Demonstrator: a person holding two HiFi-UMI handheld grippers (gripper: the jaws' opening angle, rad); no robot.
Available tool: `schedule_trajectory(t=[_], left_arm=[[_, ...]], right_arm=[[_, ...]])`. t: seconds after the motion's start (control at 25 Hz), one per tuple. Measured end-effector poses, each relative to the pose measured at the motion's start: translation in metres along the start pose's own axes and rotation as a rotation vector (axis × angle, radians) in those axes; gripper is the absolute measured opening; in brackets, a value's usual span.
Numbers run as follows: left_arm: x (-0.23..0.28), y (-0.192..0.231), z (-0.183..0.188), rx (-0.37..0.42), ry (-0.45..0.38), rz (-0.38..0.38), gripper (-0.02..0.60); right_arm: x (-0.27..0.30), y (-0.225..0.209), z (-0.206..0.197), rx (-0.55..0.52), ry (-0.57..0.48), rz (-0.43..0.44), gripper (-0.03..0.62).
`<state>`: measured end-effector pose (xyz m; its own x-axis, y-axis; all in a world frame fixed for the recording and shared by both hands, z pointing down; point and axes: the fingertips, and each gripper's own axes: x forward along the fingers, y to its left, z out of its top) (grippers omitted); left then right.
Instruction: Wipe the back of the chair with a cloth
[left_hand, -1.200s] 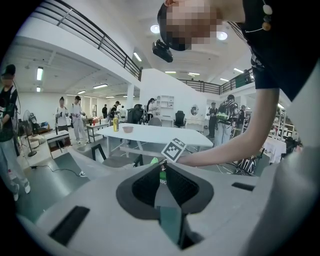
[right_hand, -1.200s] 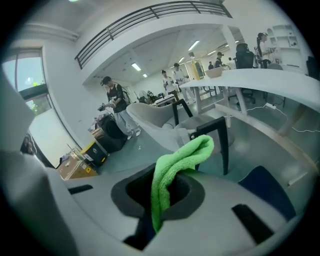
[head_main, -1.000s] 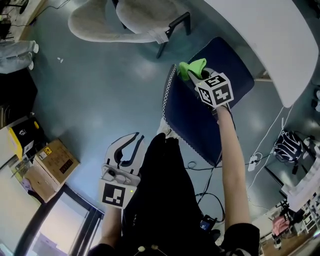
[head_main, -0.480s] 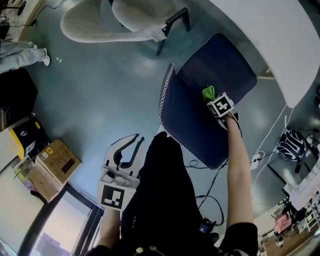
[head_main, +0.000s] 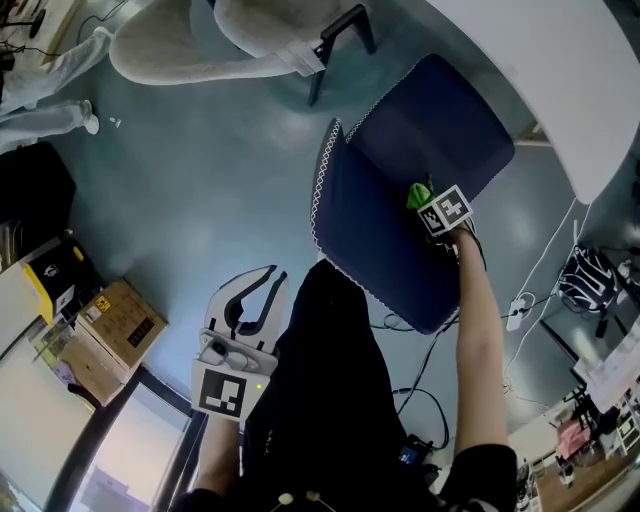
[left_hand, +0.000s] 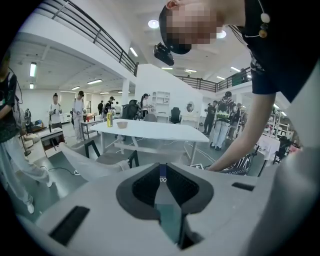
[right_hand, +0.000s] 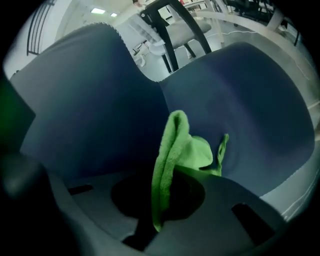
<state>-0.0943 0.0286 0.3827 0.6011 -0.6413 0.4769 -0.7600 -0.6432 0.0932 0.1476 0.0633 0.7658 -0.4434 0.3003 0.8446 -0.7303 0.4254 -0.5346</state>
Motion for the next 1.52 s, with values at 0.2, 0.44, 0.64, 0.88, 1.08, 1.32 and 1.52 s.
schedule_trajectory(t=[0.2,0.44,0.64,0.88,1.08,1.32,1.52], left_arm=[[0.000,0.000,0.003,-0.008,-0.010,0.005,0.041],[0.000,-0.002,0.012,-0.006,-0.030,0.011,0.041],[0.002,-0.004,0.018,-0.001,-0.040,0.015,0.041],[0.004,-0.011,0.021,0.003,-0.046,0.011,0.041],[0.004,-0.015,0.023,0.009,-0.048,0.011,0.041],[0.008,-0.016,0.023,0.008,-0.050,0.009,0.041],[0.009,-0.019,0.024,0.007,-0.053,0.005,0.041]], right_arm=[[-0.028,0.034,0.002,0.015,-0.080,0.156,0.018],[-0.069,0.075,0.005,-0.101,-0.169,0.146,0.017],[-0.103,0.117,0.013,-0.161,-0.233,0.214,0.018],[-0.144,0.167,0.017,-0.281,-0.295,0.235,0.018],[-0.177,0.209,0.015,-0.383,-0.355,0.254,0.018],[-0.207,0.248,0.009,-0.492,-0.357,0.314,0.018],[-0.240,0.278,-0.001,-0.588,-0.362,0.461,0.018]])
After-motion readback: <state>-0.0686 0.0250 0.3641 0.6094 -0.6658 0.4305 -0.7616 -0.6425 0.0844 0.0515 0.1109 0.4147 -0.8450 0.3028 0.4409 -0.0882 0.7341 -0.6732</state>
